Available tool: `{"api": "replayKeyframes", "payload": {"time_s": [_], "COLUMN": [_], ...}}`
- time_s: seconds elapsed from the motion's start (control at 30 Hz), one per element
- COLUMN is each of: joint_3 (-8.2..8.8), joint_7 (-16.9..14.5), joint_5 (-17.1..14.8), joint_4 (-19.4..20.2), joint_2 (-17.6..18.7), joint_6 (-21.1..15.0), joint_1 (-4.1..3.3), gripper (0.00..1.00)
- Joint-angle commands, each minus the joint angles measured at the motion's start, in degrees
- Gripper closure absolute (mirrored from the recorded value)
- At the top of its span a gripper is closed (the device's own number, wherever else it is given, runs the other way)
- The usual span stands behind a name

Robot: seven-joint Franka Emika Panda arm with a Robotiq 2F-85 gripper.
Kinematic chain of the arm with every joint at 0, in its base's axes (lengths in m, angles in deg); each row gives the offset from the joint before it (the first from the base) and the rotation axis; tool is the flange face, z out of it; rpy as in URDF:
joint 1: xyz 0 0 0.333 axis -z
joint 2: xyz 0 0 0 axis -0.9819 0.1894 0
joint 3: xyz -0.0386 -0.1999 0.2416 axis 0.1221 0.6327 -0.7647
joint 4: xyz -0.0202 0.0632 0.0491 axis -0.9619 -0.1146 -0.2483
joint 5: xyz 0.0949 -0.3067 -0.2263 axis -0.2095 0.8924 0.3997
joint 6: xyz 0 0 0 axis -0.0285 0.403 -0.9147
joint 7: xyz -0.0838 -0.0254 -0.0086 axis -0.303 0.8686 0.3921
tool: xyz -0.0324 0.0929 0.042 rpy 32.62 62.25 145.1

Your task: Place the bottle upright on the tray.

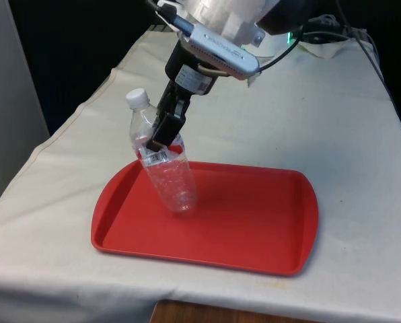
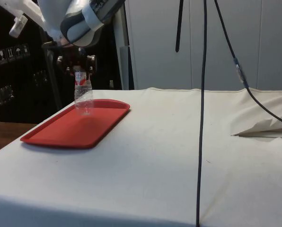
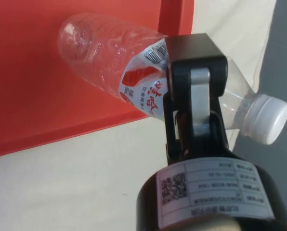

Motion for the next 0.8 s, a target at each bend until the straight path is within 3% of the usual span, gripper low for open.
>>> {"api": "replayKeyframes", "payload": {"time_s": [0.0, 0.17, 0.2, 0.23, 0.37, 0.43, 0.47, 0.5, 0.67, 0.73, 0.77], "joint_3": [0.4, -0.29, -0.8, -0.46, -1.2, -1.55, -2.01, -1.72, -2.69, -3.09, -3.32], "joint_7": [1.1, 3.3, 2.7, 3.7, 5.3, 6.0, 5.5, 6.4, 8.3, 8.9, 8.2], "joint_5": [0.7, 4.0, 4.0, 4.4, 6.5, 7.3, 7.5, 7.8, 10.1, 10.8, 10.7], "joint_4": [-0.3, -0.7, -0.4, -0.9, -1.5, -1.7, -1.4, -1.8, -2.9, -3.2, -2.9], "joint_2": [0.4, 0.6, 0.3, 0.7, 1.2, 1.4, 1.0, 1.5, 2.2, 2.3, 2.0], "joint_6": [0.3, 1.5, 1.4, 1.8, 2.8, 3.3, 3.2, 3.6, 5.3, 5.8, 5.6], "joint_1": [-0.46, -0.57, -0.11, -0.57, -0.69, -0.69, -0.29, -0.69, -0.92, -0.92, -0.57], "gripper": [0.82, 0.82, 0.82, 0.82, 0.82, 0.82, 0.82, 0.82, 0.82, 0.82, 0.82]}}
